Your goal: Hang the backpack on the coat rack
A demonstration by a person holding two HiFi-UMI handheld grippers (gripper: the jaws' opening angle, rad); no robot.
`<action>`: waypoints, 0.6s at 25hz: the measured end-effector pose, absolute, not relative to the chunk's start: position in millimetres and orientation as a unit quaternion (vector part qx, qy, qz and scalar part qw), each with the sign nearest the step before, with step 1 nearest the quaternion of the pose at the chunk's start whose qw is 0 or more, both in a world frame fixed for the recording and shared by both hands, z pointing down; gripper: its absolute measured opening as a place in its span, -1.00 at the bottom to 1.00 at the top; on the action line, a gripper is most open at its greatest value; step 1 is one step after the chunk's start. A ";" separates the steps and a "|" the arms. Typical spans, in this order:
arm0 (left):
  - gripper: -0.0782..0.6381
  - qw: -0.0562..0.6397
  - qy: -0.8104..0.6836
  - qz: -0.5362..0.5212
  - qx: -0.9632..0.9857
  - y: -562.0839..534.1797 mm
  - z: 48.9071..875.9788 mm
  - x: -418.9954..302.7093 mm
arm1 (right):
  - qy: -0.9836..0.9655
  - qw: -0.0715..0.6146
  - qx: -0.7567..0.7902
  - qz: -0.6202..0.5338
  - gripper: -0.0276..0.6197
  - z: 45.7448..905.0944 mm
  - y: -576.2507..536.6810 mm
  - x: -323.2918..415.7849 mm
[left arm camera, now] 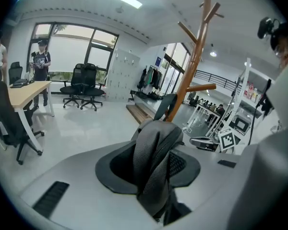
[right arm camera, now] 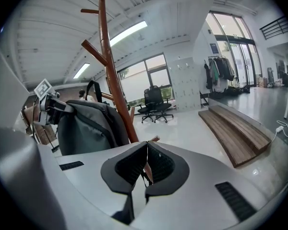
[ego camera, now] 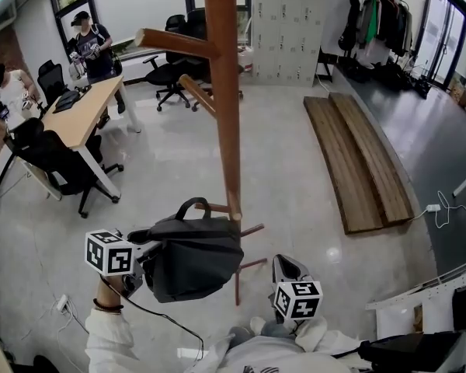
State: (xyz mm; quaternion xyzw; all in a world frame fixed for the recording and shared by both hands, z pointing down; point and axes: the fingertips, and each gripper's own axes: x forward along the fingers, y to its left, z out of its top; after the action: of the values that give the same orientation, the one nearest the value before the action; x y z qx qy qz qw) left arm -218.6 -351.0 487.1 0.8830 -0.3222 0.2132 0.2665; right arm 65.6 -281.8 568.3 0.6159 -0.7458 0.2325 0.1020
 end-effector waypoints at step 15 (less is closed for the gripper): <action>-0.43 0.308 -0.225 0.253 0.889 -374.8 479.8 -219.2 | -0.733 0.085 0.626 0.251 -0.88 571.3 -285.9 74.1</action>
State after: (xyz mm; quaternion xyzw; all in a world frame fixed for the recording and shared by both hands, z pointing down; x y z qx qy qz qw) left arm -219.2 -374.8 479.8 0.8890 -0.2253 0.2532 0.3078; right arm 74.1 -285.9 571.3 0.6260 -0.7333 0.2511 0.0854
